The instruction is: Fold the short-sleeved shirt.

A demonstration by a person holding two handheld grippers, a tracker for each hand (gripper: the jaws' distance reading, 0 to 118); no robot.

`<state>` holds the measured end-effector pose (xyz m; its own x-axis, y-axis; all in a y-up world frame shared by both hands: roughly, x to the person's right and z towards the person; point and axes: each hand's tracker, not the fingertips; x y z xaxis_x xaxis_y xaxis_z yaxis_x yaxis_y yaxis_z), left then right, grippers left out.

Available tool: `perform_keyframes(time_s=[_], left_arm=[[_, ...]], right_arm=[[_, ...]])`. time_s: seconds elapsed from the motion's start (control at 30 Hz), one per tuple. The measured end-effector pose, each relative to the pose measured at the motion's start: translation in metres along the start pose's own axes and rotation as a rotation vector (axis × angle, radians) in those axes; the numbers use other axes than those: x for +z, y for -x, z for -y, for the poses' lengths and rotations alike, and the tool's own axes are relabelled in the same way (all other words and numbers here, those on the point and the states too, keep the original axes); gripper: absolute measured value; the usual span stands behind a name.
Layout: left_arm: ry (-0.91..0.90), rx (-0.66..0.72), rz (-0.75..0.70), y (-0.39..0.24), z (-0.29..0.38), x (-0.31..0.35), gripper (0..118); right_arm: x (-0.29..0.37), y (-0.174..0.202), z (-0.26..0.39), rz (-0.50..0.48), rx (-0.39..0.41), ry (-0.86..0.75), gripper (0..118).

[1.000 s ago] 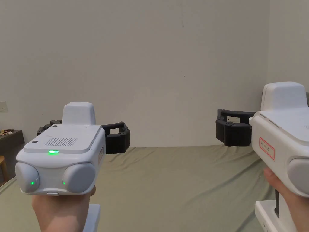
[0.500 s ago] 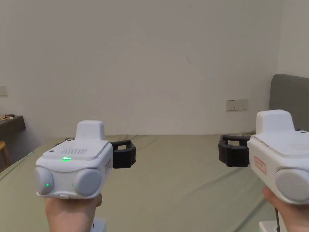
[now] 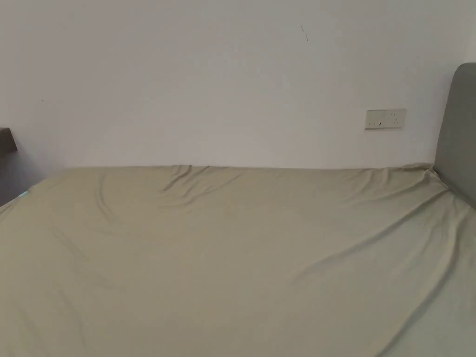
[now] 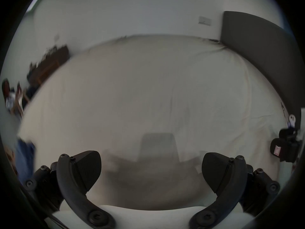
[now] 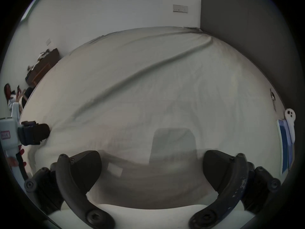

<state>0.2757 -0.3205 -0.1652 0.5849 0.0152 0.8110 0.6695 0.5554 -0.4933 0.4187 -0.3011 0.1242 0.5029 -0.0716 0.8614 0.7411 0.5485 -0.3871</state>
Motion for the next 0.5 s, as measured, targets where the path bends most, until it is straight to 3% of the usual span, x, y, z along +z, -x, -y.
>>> perform_keyframes(time_s=[0.03,0.07,0.13,0.23,0.27,0.5], left_arm=[[-0.103,0.034,-0.030,0.001,0.010,-0.002,118],[-0.089,-0.063,-0.032,-0.003,-0.006,0.012,118],[-0.058,-0.053,-0.067,-0.007,-0.007,0.004,118],[-0.066,-0.039,-0.039,-0.001,-0.006,0.009,118],[-0.050,-0.033,-0.021,0.001,-0.009,0.006,118],[-0.064,-0.038,-0.032,-0.001,-0.006,0.012,118]], right_arm=[[-0.005,0.000,0.007,-0.018,0.038,-0.040,118],[-0.003,0.009,0.012,0.051,0.131,-0.126,118],[0.003,0.020,0.005,0.097,0.118,-0.071,118],[0.005,0.016,0.008,0.073,0.019,-0.073,118],[0.003,0.017,0.009,0.078,0.045,-0.076,118],[0.003,0.019,0.007,0.096,0.029,-0.074,118]])
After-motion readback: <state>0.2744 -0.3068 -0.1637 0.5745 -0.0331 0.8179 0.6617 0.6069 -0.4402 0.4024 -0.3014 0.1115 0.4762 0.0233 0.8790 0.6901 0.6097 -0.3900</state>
